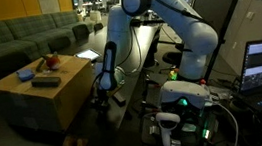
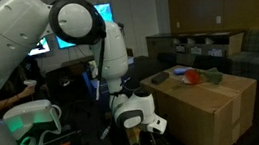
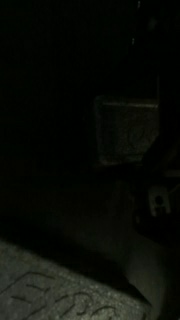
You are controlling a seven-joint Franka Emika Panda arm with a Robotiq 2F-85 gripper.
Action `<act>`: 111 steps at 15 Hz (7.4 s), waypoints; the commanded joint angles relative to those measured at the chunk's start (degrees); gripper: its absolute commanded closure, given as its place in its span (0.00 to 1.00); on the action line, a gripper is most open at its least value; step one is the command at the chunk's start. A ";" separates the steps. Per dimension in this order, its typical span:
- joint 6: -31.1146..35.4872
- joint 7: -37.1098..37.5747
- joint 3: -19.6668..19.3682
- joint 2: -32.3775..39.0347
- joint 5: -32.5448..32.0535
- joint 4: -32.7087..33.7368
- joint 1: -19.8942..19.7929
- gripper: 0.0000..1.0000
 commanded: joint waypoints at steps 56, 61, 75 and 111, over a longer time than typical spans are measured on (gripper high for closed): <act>-60.92 3.78 -10.02 -9.98 -11.31 44.11 5.66 0.16; -61.34 4.11 -10.10 -11.61 -11.71 43.80 6.09 0.00; -56.03 4.48 -8.54 -14.94 -12.08 46.96 10.24 0.00; -55.01 -2.00 -5.82 -12.31 -10.29 49.32 10.23 0.95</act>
